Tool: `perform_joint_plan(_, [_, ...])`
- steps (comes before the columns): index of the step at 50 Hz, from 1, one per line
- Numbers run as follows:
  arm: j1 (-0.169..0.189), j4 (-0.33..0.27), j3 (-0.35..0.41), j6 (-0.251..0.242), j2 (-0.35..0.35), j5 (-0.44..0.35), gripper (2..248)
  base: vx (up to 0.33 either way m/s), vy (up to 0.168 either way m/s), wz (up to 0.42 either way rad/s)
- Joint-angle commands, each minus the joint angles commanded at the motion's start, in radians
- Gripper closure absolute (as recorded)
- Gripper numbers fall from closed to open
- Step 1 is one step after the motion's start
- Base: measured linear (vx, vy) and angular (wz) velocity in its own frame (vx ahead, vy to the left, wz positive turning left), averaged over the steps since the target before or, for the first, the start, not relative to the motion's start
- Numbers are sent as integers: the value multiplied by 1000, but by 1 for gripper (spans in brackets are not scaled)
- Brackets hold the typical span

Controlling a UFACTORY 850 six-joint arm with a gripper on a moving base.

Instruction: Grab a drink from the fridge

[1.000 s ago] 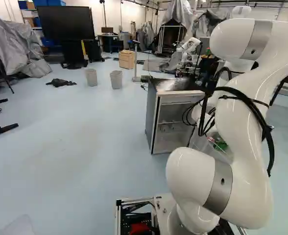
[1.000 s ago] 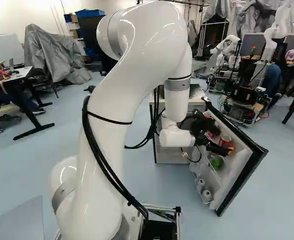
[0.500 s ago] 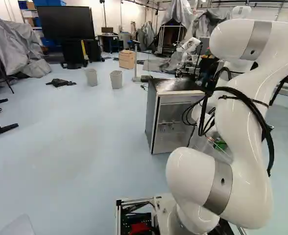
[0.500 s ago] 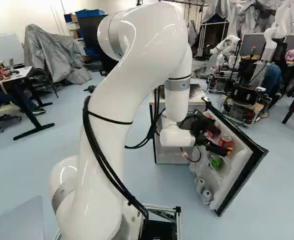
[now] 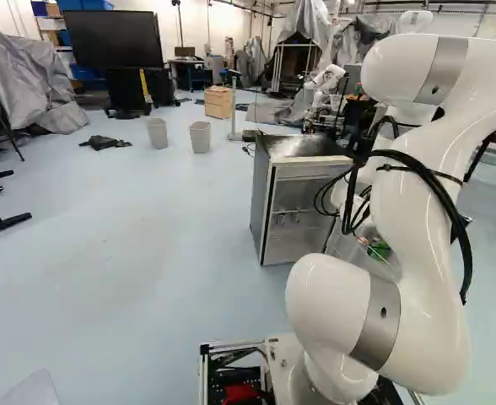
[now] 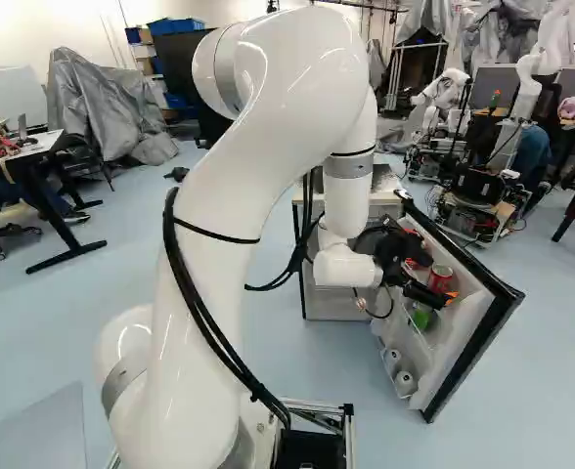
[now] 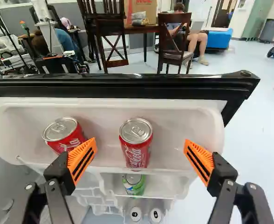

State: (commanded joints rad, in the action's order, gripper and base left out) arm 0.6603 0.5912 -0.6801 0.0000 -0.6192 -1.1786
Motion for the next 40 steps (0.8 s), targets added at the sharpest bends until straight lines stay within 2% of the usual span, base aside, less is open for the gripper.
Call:
perform_joint_plan(20, [2, 0, -9, 0, -6, 0, 7, 0, 0, 0])
perform_joint_plan(21, [2, 0, -9, 0, -6, 0, 42, 0, 0, 0])
perform_joint_plan(25, [2, 0, -9, 0, -6, 0, 42, 0, 0, 0])
perform_joint_plan(26, [2, 0, -9, 0, -6, 0, 80, 0, 0, 0])
perform_joint_plan(30, [2, 0, -9, 0, -6, 0, 80, 0, 0, 0])
perform_joint_plan(31, [2, 0, -9, 0, -6, 0, 118, 0, 0, 0])
perform_joint_plan(35, [2, 0, -9, 0, -6, 0, 118, 0, 0, 0])
perform_joint_plan(36, [2, 0, -9, 0, -6, 0, 152, 0, 0, 0])
perform_joint_plan(40, [2, 0, -9, 0, -6, 0, 152, 0, 0, 0])
